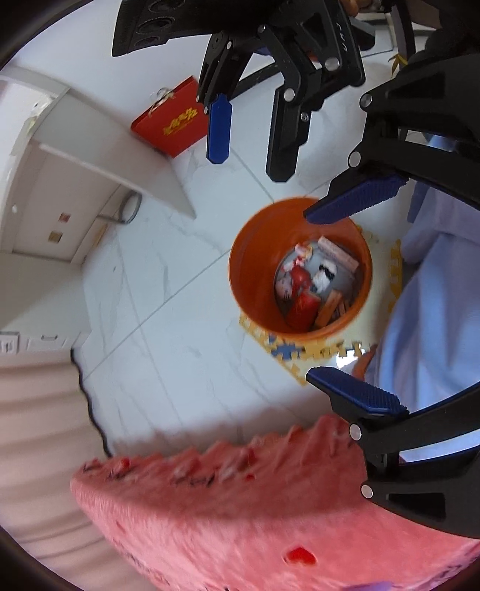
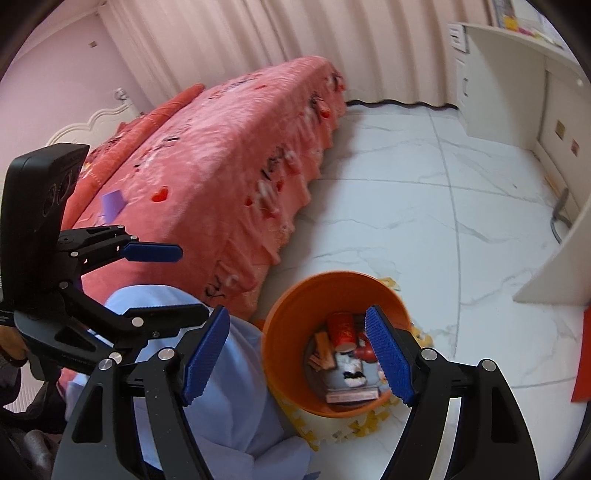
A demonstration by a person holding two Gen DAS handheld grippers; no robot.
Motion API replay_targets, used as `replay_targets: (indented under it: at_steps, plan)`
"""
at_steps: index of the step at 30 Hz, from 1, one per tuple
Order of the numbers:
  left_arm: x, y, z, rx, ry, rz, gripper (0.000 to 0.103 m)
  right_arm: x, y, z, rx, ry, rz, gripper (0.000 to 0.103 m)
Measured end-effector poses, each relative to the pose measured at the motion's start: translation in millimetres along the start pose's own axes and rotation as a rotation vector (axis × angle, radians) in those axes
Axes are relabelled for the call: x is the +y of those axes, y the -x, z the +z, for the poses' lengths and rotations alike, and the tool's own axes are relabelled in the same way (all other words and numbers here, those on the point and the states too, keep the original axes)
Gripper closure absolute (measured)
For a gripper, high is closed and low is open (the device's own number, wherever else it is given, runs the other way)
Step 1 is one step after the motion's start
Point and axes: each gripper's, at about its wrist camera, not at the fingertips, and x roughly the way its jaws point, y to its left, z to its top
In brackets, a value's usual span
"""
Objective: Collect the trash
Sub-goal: 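Swing both tools back over the bed toward the purple cup and pink clip, then grasp the purple ribbed cup with the right tool while the left tool grasps the pink clip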
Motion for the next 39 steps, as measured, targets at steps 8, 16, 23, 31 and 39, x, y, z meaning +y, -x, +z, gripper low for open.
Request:
replay_targets:
  at_steps: [8, 16, 23, 31, 39]
  plan:
    - [47.3, 57.5, -41.0, -0.078, 0.129, 0.117, 0.014, 73.8, -5.8, 23.3, 0.005, 0.105, 0.1, 0.027]
    - [115.2, 108.9, -110.4, -0.118, 0.34, 0.229, 0.006, 175.5, -40.5, 49.1, 0.047, 0.277, 0.215, 0.027]
    - [190.1, 143.7, -169.0, -0.115, 0.534, 0.354, 0.006, 265.2, -86.3, 74.1, 0.092, 0.408, 0.302, 0.027]
    - [275.4, 164.6, -209.1, -0.13, 0.665, 0.411, 0.006, 347.0, -140.6, 106.0, 0.128, 0.507, 0.351, 0.027]
    - [362.9, 155.6, -236.6, -0.128, 0.801, 0.38, 0.006, 397.0, -206.0, 141.8, 0.162, 0.516, 0.381, 0.027]
